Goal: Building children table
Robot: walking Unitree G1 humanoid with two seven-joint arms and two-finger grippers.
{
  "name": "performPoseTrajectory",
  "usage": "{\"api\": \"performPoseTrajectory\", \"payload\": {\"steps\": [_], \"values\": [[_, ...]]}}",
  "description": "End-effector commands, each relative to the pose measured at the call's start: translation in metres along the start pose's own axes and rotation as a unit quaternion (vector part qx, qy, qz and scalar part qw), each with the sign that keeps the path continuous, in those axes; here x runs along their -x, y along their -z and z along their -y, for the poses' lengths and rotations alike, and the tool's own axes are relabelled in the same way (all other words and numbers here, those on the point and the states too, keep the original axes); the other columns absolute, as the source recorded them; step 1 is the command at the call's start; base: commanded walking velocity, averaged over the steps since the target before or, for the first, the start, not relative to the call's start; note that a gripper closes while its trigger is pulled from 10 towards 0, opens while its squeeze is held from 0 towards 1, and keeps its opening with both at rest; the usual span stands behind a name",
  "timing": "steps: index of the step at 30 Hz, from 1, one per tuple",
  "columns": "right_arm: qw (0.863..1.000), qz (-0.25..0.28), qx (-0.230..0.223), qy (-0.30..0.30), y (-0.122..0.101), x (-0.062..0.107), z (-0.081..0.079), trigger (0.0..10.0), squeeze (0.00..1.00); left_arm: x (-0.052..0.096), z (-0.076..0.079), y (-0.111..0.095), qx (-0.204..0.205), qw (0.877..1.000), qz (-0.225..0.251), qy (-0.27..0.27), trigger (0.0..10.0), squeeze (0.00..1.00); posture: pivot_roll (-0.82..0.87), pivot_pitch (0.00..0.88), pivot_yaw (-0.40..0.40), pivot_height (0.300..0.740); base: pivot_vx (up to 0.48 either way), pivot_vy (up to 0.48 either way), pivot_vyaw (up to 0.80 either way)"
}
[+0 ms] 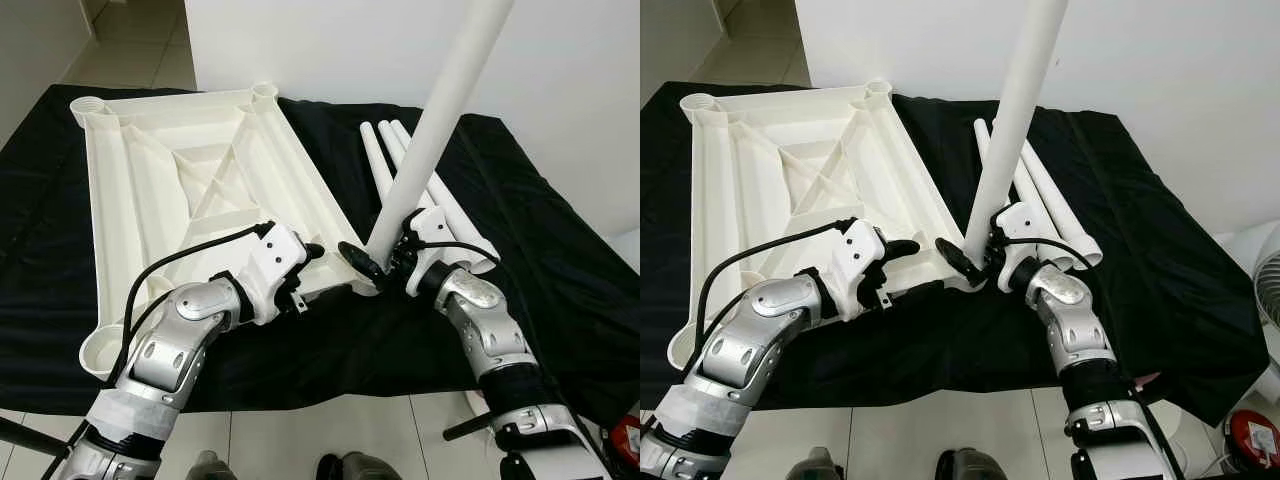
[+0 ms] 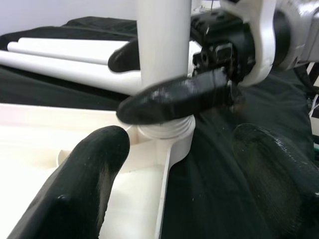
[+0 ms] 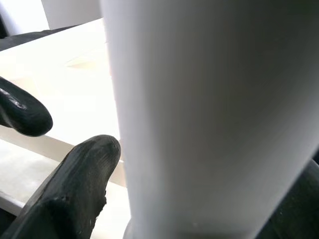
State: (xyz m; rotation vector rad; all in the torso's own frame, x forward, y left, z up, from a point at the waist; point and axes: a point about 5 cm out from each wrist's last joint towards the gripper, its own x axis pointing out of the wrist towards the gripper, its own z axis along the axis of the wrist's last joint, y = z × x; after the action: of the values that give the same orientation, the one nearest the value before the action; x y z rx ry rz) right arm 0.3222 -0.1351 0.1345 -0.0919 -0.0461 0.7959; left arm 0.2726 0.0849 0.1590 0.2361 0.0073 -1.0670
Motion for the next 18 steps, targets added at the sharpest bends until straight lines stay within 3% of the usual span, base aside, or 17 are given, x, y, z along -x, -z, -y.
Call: {"api": "performPoseTrajectory", "payload": {"steps": [1,2,3,4,5,18], "values": [[1.0,-0.013,0.004,-0.027,0.003,-0.005,-0.004,5.2,0.0,-0.002,0.0,-0.002,-0.003,1.0,0.001,0.005,10.0,0.0,0.14,0.0,-0.085,0.74,0.0,0.0,0.0],[1.0,-0.013,0.004,-0.027,0.003,-0.005,-0.004,5.2,0.0,-0.002,0.0,-0.002,-0.003,1.0,0.001,0.005,10.0,0.0,0.14,0.0,-0.085,0.74,0.0,0.0,0.0],[0.999,-0.013,0.002,-0.029,0.004,-0.005,-0.005,2.7,0.0,-0.001,0.0,-0.001,-0.003,1.0,0.0,0.005,10.0,0.0,0.14,0.0,-0.083,0.74,0.0,0.0,0.0],[0.999,-0.013,0.001,-0.031,0.005,-0.005,-0.005,2.7,0.0,-0.001,0.0,-0.001,-0.003,1.0,0.0,0.005,10.0,0.0,0.14,0.0,-0.083,0.74,0.0,0.0,0.0],[0.999,-0.016,0.001,-0.032,0.007,-0.005,-0.005,0.0,0.0,-0.002,0.0,-0.001,-0.004,1.0,0.0,0.005,10.0,0.0,0.13,0.0,-0.081,0.74,0.0,0.0,0.0],[1.0,-0.021,-0.003,-0.022,0.017,0.004,-0.003,0.0,0.0,-0.011,0.002,-0.002,-0.006,1.0,0.003,0.021,10.0,0.0,0.1,0.0,-0.066,0.74,0.0,0.0,0.0]]}}
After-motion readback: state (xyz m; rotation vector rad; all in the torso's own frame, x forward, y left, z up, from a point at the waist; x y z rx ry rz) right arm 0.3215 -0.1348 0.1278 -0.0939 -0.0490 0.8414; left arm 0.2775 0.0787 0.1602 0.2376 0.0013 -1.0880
